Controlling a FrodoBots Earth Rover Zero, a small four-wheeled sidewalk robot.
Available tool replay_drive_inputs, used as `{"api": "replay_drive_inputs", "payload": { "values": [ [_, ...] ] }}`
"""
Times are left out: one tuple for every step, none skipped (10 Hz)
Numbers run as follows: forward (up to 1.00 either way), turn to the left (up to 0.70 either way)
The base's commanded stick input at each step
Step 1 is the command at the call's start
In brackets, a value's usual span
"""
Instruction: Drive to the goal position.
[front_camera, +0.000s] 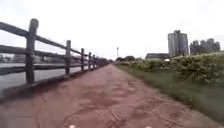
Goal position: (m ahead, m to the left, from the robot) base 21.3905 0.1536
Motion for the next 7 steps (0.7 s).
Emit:
{"api": "replay_drive_inputs", "payload": {
  "values": [
    [1.00, 0.01],
    [1.00, 0.01],
    [1.00, 0.01],
    [1.00, 0.01],
    [1.00, 0.01],
    [1.00, 0.01],
    [1.00, 0.01]
  ]
}}
